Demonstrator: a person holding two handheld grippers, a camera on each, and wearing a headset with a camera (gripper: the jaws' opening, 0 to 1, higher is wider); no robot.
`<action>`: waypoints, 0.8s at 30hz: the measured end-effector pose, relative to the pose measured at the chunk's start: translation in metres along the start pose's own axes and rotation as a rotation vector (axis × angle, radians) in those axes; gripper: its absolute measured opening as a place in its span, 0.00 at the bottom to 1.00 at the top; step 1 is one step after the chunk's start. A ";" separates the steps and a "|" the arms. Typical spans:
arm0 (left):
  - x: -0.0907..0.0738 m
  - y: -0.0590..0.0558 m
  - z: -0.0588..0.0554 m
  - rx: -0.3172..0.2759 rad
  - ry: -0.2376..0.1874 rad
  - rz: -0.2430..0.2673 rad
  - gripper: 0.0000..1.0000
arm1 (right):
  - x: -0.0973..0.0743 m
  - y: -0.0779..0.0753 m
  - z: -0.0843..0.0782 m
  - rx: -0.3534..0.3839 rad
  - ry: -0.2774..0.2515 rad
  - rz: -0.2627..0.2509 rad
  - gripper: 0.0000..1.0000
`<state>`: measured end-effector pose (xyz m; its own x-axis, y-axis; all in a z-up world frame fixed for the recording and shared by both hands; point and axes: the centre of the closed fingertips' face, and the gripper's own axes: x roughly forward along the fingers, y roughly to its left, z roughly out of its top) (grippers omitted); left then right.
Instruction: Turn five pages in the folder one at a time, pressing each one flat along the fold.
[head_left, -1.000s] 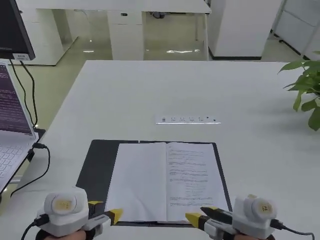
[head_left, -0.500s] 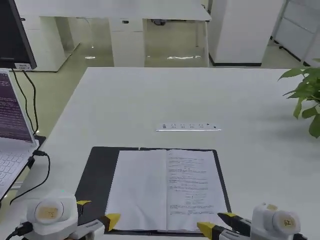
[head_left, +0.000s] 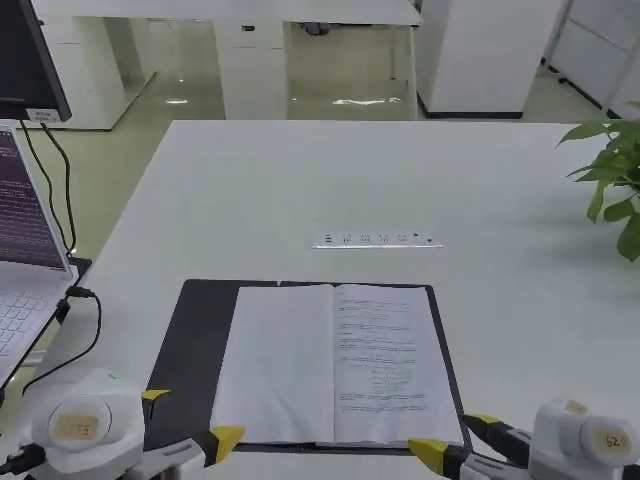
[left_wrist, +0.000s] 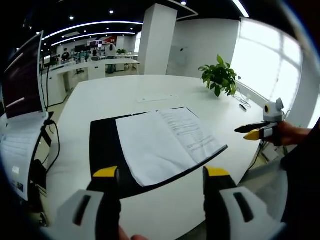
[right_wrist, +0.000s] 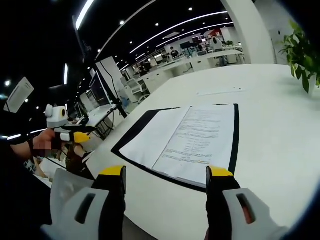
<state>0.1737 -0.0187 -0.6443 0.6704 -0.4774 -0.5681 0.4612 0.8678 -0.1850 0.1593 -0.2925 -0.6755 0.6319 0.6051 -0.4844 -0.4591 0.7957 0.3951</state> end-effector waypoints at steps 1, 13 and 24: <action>-0.001 0.001 0.000 0.001 -0.003 0.000 0.68 | -0.001 0.000 0.001 0.000 -0.003 -0.002 0.65; -0.001 0.000 0.002 0.005 -0.013 -0.009 0.73 | -0.007 0.002 0.001 -0.026 0.002 -0.015 0.69; 0.012 -0.011 0.003 0.026 0.005 -0.043 0.75 | -0.016 0.001 -0.004 -0.027 0.006 -0.022 0.72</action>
<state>0.1782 -0.0343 -0.6467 0.6462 -0.5138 -0.5643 0.5046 0.8424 -0.1891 0.1465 -0.3015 -0.6704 0.6381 0.5878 -0.4973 -0.4623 0.8090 0.3631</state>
